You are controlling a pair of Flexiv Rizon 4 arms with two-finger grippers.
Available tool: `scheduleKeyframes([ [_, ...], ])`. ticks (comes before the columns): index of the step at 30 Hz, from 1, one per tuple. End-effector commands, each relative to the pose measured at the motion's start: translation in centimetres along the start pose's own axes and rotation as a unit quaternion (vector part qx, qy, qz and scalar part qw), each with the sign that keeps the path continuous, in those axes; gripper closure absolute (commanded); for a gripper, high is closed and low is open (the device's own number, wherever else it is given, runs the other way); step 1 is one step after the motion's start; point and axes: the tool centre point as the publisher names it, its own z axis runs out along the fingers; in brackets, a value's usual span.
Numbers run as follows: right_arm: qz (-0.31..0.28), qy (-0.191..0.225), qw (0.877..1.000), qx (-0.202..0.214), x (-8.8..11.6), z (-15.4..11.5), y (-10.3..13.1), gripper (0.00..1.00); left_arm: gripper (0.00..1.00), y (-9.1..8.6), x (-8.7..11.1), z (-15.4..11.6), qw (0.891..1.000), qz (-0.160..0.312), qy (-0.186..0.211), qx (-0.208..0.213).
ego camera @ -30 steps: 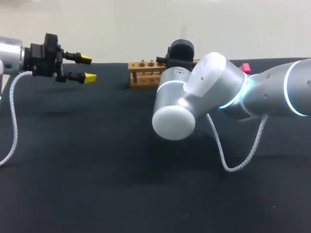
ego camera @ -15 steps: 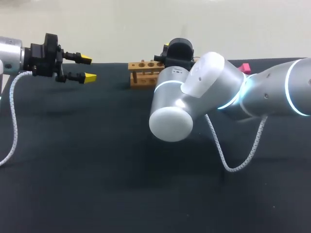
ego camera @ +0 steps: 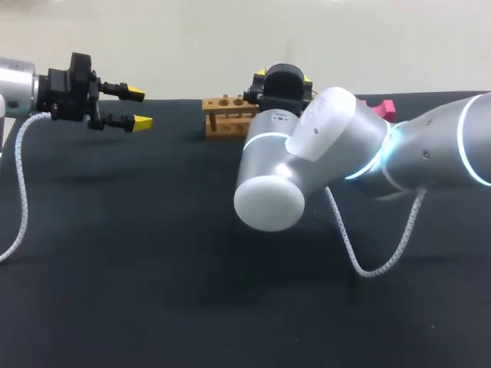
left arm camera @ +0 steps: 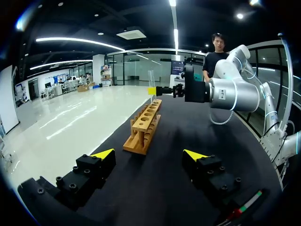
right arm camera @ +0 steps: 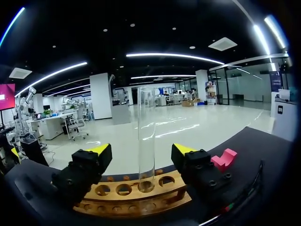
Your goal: Grasp the test tube, adjust it, and insert it.
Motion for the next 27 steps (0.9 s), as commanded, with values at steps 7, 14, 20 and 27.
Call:
scheduleKeyframes([
  [7,-0.006,0.016,1.0,-0.016,-0.3,-2.2,-0.2,0.0,0.0,-0.2,0.1,-0.1,1.0,0.002,-0.002,-0.003],
  [14,-0.014,0.026,0.999,-0.036,-0.4,-3.8,-0.2,0.0,0.0,-0.2,0.1,-0.1,1.0,0.002,-0.002,-0.003],
  [20,-0.02,0.03,0.999,-0.04,-0.6,-5.0,-0.8,0.0,0.0,-0.2,0.1,-0.1,1.0,0.002,-0.002,-0.003],
  [27,-0.002,0.052,0.998,-0.035,-0.8,-5.8,-0.9,0.0,0.0,-0.2,0.1,-0.1,1.0,0.002,-0.002,-0.003],
])
